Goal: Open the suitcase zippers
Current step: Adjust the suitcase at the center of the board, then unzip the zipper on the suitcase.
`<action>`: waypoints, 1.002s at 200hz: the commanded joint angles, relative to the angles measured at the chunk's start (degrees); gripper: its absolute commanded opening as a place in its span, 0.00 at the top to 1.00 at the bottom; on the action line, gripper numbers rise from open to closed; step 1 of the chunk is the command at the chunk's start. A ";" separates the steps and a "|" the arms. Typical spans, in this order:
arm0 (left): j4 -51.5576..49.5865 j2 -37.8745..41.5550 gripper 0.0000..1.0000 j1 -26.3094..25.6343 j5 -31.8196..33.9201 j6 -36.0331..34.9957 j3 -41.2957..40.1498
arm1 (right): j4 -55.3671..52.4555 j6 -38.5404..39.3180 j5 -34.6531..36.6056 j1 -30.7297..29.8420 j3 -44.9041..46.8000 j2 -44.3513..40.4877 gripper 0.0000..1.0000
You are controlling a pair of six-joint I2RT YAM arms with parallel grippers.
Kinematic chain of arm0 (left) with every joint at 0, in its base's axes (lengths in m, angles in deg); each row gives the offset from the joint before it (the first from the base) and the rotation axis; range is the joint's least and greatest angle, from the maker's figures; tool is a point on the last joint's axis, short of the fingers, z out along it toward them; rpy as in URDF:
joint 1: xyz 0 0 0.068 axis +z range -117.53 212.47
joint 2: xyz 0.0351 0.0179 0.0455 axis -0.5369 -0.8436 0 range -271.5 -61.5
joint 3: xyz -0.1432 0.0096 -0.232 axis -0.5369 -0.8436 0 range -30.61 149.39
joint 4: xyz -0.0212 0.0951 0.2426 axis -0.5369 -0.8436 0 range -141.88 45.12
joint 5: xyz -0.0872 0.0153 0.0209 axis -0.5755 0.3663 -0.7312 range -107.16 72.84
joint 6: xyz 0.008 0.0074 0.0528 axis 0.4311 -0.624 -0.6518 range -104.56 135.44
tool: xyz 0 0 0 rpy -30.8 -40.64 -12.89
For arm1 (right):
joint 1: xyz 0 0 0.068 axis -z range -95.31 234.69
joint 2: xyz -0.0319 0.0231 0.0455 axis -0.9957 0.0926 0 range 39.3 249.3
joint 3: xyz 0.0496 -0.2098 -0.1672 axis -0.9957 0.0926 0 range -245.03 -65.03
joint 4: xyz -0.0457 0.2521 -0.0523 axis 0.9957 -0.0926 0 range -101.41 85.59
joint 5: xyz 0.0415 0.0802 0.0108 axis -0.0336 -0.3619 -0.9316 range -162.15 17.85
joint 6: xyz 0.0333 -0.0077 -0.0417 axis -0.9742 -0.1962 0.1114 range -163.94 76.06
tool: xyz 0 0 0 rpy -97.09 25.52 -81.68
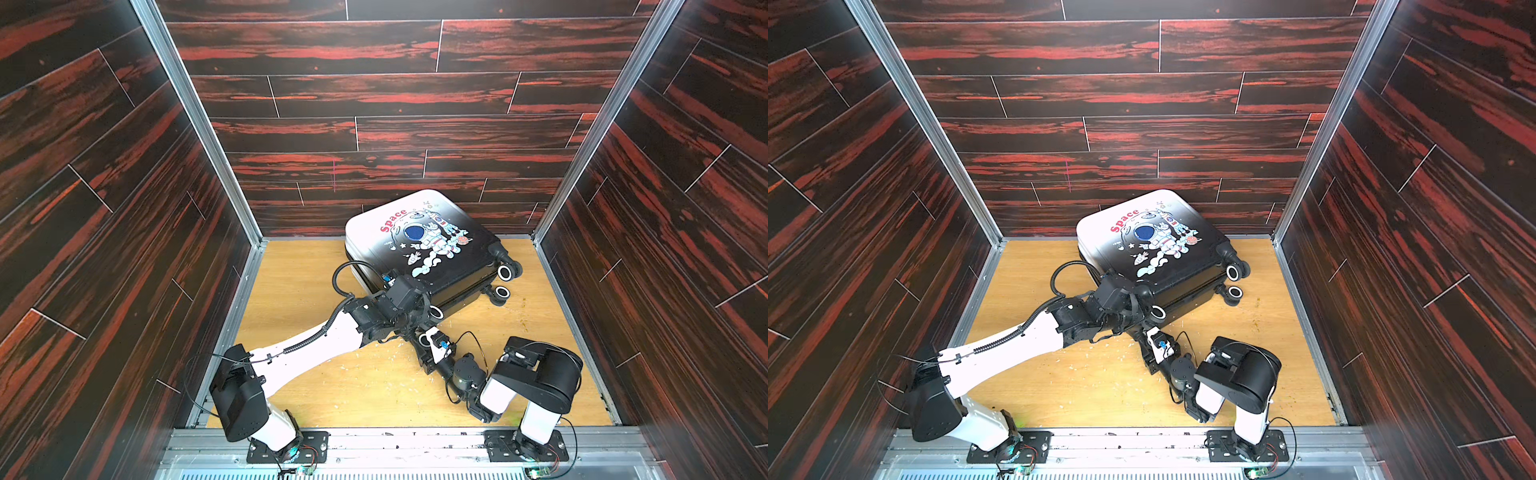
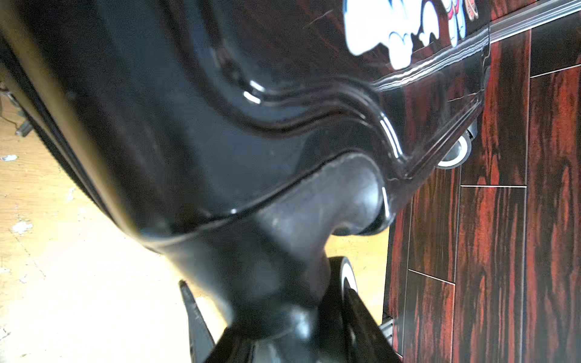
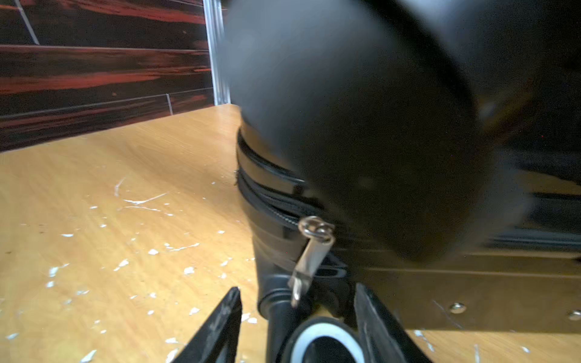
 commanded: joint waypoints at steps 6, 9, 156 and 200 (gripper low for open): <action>9.34 1.30 1.00 0.30 2.21 -5.01 1.84 | 0.90 0.55 -0.71 1.46 0.37 0.35 0.42; 9.41 1.24 1.00 0.27 2.13 -4.99 1.80 | 0.90 0.38 -1.68 1.74 0.29 0.36 0.42; 11.49 3.56 1.00 0.68 3.53 -3.53 -2.94 | 0.90 0.18 -7.36 7.56 -7.18 6.61 1.00; 8.14 7.50 1.00 2.12 8.19 -5.27 -6.24 | 0.90 1.09 -4.91 8.01 -4.33 2.69 1.00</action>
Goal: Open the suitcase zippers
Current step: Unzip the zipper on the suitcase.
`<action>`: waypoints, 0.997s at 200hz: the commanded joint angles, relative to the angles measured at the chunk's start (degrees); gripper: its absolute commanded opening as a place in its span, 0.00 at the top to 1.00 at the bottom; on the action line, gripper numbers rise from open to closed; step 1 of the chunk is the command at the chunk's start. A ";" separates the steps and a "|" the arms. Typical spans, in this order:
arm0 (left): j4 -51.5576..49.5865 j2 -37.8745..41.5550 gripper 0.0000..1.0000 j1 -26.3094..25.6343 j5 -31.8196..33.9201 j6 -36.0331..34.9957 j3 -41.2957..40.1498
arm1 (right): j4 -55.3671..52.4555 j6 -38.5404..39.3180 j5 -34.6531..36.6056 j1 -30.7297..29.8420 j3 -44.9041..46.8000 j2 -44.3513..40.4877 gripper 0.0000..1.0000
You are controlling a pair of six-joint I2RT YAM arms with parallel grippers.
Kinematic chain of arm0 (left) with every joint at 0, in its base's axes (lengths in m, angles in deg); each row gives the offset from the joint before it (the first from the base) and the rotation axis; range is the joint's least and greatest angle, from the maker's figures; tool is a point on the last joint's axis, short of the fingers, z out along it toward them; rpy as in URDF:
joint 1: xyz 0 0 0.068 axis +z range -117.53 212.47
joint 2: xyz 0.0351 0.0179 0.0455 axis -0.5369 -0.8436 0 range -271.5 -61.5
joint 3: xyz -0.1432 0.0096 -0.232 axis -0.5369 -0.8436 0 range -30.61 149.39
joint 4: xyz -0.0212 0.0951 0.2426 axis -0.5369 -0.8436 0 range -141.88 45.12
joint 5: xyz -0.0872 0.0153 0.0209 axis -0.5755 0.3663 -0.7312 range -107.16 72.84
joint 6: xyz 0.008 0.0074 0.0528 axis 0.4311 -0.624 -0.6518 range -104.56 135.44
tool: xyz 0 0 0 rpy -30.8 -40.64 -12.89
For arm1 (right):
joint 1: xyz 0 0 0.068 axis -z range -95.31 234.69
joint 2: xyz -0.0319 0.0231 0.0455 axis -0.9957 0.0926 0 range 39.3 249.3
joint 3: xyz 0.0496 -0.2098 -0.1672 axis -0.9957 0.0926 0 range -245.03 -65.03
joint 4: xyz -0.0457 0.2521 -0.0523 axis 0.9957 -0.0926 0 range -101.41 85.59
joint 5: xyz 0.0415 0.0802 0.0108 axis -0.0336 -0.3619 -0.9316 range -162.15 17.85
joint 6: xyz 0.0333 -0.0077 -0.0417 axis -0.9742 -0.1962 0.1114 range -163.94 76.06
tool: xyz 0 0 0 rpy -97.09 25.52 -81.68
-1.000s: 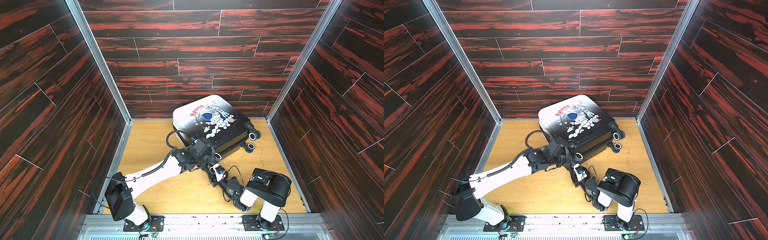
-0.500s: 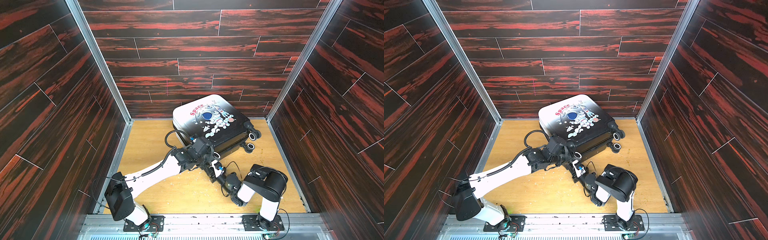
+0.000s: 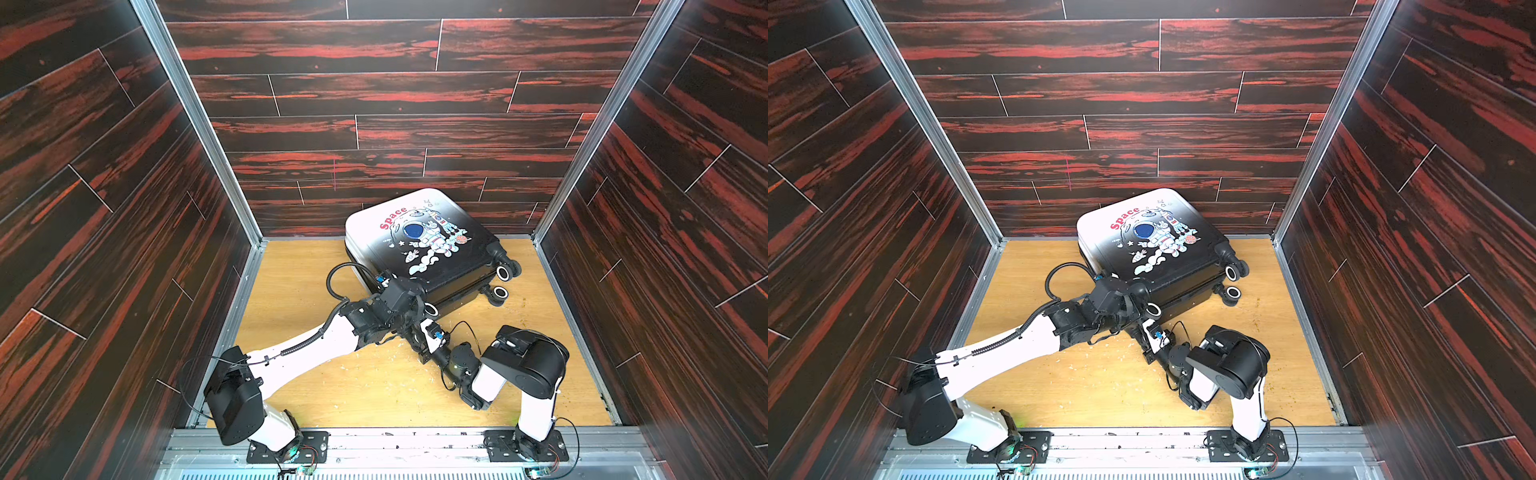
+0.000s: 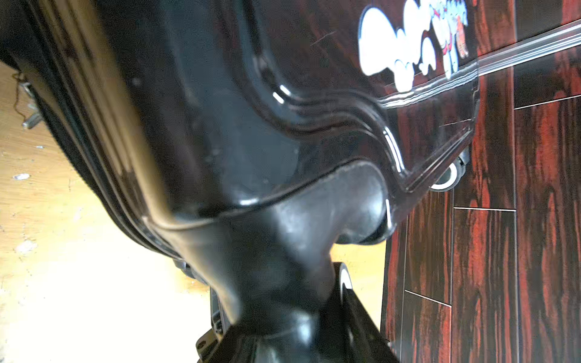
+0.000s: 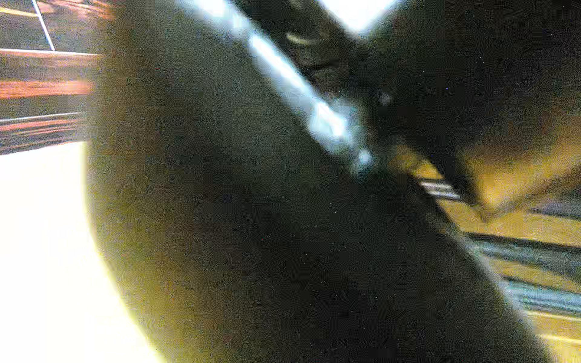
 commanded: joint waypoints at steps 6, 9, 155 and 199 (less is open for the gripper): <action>1.95 5.87 1.00 1.60 5.34 -6.14 -1.55 | -0.86 -1.35 4.83 1.86 1.75 -3.22 1.00; 1.80 6.28 1.00 1.77 5.42 -6.21 -1.94 | -0.85 -1.19 4.98 1.97 1.94 -3.48 1.00; -15.32 19.99 1.00 6.04 10.33 -13.04 -7.31 | -1.12 1.54 9.06 8.34 5.78 -8.99 1.00; -24.59 24.57 1.00 10.62 16.63 -15.52 -7.58 | -1.12 1.37 13.71 11.61 7.93 -12.97 1.00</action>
